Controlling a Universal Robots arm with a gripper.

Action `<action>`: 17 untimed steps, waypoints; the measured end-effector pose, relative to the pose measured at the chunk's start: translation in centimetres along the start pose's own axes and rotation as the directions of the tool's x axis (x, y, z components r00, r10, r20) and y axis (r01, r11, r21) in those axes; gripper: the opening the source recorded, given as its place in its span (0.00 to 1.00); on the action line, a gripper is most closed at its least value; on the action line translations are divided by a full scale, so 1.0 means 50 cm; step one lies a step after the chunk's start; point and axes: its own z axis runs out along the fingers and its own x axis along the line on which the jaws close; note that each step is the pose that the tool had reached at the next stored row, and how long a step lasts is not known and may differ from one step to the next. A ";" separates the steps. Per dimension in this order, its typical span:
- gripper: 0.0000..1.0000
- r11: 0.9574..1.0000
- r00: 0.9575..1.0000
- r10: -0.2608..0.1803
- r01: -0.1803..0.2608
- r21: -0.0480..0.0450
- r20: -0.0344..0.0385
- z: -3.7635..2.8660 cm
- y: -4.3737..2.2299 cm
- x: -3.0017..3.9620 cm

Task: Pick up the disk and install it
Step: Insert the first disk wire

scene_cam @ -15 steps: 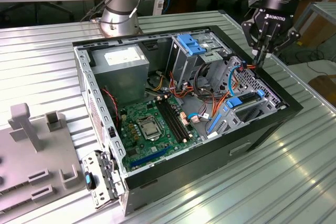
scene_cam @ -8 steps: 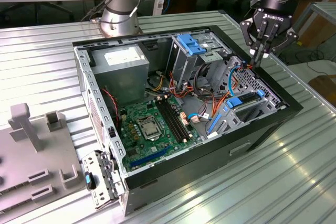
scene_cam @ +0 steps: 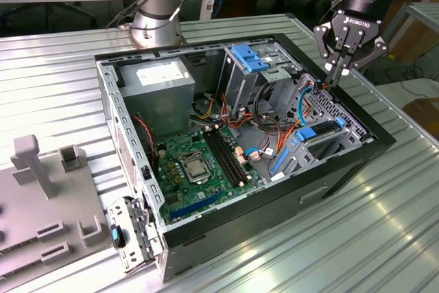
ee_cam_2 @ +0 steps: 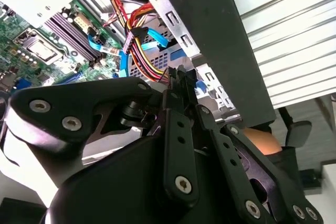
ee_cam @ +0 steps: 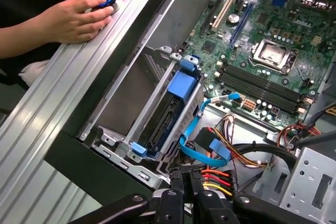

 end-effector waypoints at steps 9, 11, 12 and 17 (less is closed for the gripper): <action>0.17 0.999 0.999 0.033 -0.033 -0.007 0.011 0.008 0.008 0.021; 0.17 0.999 0.999 0.034 -0.034 -0.007 0.011 0.012 0.013 0.030; 0.17 0.999 0.999 0.036 -0.036 -0.007 0.013 0.015 0.016 0.038; 0.17 0.999 0.998 0.033 -0.033 0.010 0.051 0.021 0.024 0.055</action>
